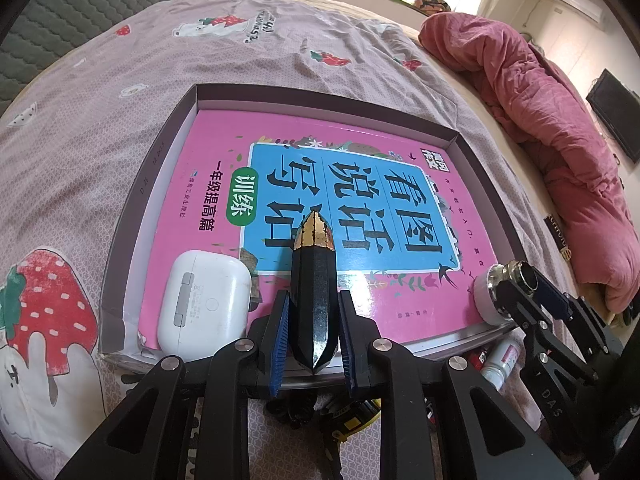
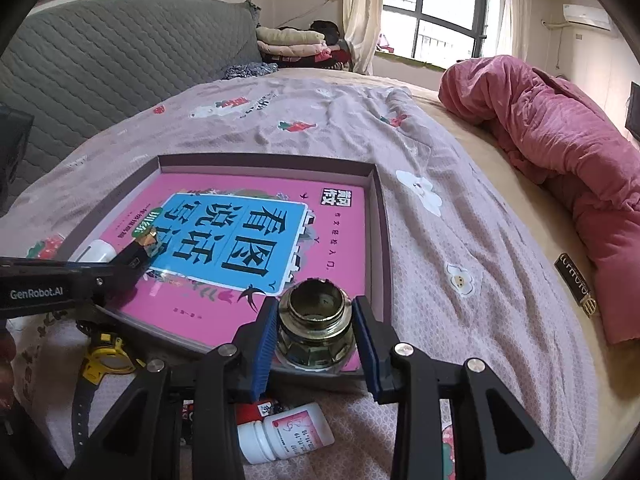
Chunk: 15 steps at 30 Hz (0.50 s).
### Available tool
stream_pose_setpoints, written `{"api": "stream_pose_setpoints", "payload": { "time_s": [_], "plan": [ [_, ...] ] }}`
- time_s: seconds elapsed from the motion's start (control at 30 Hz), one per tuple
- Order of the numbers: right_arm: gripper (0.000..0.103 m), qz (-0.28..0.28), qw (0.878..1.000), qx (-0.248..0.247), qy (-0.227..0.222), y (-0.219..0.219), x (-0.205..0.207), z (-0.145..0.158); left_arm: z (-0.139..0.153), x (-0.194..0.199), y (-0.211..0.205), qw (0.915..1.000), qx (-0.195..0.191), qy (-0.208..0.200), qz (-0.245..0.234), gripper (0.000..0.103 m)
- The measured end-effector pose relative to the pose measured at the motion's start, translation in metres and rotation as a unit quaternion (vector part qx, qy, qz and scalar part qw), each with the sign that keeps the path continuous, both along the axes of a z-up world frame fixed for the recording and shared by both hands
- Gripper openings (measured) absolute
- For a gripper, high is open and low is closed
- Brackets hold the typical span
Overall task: Organize rigid objects
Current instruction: 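Lower the fitting beside the bottle cap and open the right gripper while the left lowers the pen, then set the black pen on the workbook and open the left gripper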
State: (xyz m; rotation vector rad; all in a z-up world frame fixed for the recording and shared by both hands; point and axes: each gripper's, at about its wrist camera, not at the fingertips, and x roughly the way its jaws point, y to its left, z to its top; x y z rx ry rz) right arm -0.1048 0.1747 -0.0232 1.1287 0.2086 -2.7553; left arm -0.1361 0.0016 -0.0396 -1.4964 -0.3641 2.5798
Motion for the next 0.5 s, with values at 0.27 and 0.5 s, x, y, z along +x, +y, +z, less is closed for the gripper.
{"api": "stream_pose_setpoints", "payload": {
  "time_s": [0.27, 0.5],
  "plan": [
    [0.048, 0.002, 1.0, -0.021, -0.001, 0.005, 0.007, 0.003, 0.0, 0.001, 0.002, 1.0, -0.003, -0.001, -0.001, 0.023],
    [0.049, 0.002, 0.999, -0.029, 0.015, 0.012, 0.019, 0.012, 0.001, 0.002, 0.005, 0.9999, -0.013, 0.001, -0.006, 0.023]
  ]
}}
